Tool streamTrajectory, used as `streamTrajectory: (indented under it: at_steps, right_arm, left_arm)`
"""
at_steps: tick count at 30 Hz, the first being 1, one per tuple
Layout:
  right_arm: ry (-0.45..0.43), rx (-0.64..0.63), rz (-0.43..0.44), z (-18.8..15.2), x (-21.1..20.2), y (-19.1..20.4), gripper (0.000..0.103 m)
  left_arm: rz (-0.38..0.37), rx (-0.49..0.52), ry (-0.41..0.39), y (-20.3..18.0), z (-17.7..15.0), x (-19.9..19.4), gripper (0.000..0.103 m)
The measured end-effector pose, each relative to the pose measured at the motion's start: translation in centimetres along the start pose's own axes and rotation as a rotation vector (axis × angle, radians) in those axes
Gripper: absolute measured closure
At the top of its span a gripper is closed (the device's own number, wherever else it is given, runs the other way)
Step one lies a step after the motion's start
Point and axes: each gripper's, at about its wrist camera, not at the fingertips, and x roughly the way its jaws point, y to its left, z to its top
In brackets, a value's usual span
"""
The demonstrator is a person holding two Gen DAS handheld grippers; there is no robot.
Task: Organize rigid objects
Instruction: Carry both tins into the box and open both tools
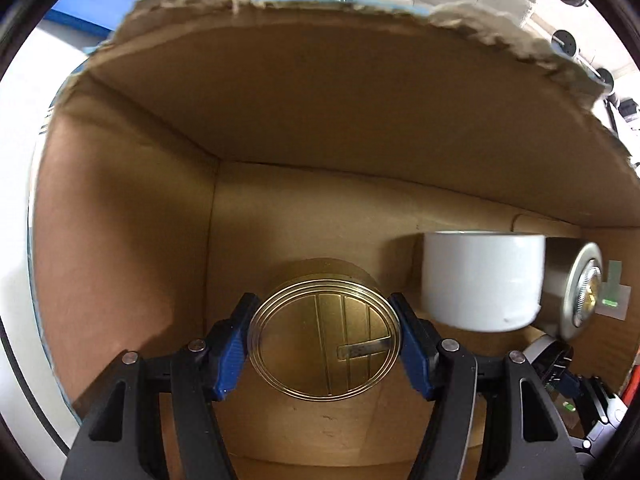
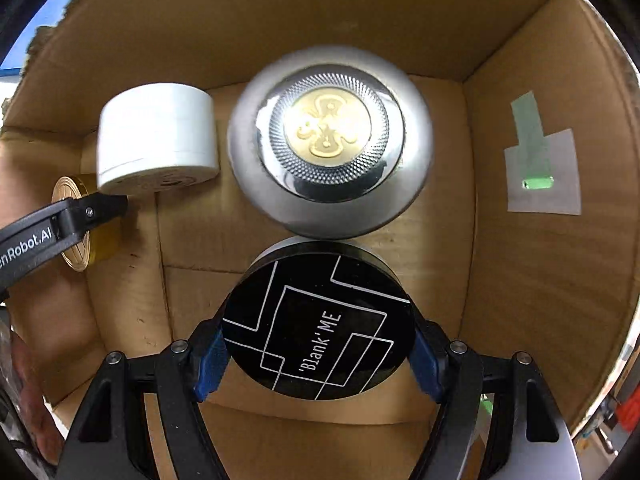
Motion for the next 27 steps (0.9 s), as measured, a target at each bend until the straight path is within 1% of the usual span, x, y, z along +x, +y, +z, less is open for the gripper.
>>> streamTrajectory:
  at_steps: [4, 9, 12, 13, 16, 18, 24, 27]
  right_arm:
    - [0.004, 0.028, 0.001, 0.1, 0.6, -0.5, 0.025]
    - [0.008, 0.038, 0.000, 0.3, 0.9, -0.3, 0.025]
    - [0.026, 0.043, -0.006, 0.6, 1.1, -0.3, 0.024]
    - [0.035, 0.048, 0.001, 0.6, 1.1, -0.4, 0.024]
    - [0.040, 0.046, 0.019, 0.4, 0.6, -0.5, 0.019]
    - [0.034, 0.037, 0.025, 0.0, 0.3, -0.3, 0.014]
    - [0.013, 0.018, 0.043, -1.6, -1.8, 0.1, 0.004]
    - [-0.003, 0.007, 0.045, -2.3, -3.0, 0.3, 0.000]
  left_arm:
    - [-0.019, -0.008, 0.013, 0.1, -0.1, 0.6, 0.039]
    - [-0.019, -0.011, 0.037, 0.3, -0.1, 1.1, 0.039]
    - [-0.040, -0.029, 0.070, 0.6, -0.3, 1.2, 0.038]
    - [-0.045, -0.034, 0.082, 0.8, -0.5, 1.2, 0.036]
    - [-0.060, -0.044, 0.093, 1.1, -1.4, 0.7, 0.032]
    - [-0.072, -0.041, 0.091, 1.1, -2.0, 0.1, 0.028]
    - [-0.087, -0.032, 0.073, 0.9, -4.0, -2.3, 0.014]
    - [-0.083, -0.028, 0.042, 0.8, -5.2, -4.1, 0.010]
